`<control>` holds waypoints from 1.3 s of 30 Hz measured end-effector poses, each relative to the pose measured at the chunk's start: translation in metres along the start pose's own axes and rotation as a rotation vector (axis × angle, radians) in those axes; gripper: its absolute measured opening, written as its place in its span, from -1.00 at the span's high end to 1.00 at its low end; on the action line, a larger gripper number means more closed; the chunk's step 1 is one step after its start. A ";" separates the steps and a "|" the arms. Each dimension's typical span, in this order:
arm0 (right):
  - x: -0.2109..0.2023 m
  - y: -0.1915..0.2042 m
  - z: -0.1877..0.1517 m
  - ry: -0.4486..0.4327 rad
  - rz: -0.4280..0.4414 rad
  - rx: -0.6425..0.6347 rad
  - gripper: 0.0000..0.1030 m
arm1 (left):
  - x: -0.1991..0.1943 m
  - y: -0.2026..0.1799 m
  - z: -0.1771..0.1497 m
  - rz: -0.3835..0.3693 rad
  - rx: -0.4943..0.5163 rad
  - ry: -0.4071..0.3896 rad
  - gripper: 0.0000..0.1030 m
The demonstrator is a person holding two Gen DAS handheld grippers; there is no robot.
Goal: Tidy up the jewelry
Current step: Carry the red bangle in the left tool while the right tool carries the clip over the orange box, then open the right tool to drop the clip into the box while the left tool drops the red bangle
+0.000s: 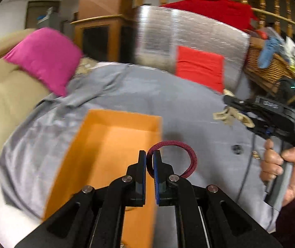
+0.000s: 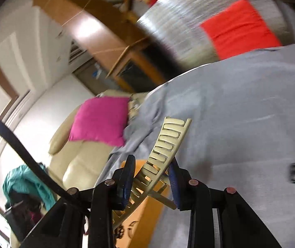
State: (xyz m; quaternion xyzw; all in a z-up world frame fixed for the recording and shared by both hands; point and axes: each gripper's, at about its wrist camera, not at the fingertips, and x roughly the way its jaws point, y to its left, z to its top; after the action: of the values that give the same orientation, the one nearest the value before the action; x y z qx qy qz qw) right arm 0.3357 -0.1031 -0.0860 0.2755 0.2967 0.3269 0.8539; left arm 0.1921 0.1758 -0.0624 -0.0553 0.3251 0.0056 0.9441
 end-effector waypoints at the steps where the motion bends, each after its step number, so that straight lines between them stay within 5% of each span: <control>1: 0.007 0.007 -0.003 0.013 0.008 -0.013 0.34 | 0.001 0.009 0.000 0.018 -0.008 0.008 0.87; 13: 0.134 0.067 -0.045 0.262 0.071 -0.169 0.34 | 0.068 0.080 -0.009 0.124 -0.103 0.160 0.87; 21: 0.195 0.062 -0.063 0.410 -0.015 -0.200 0.33 | 0.100 0.088 -0.013 0.149 -0.094 0.238 0.87; 34: 0.221 0.051 -0.057 0.439 -0.135 -0.245 0.33 | 0.142 0.092 -0.015 0.188 -0.086 0.363 0.87; 39: 0.219 0.068 -0.052 0.397 -0.052 -0.290 0.33 | 0.142 0.095 -0.018 0.203 -0.098 0.369 0.87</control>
State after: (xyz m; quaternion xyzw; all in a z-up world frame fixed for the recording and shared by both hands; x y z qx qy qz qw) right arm 0.4063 0.1126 -0.1474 0.0727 0.4154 0.3919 0.8177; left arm 0.2885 0.2651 -0.1732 -0.0683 0.4957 0.1061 0.8593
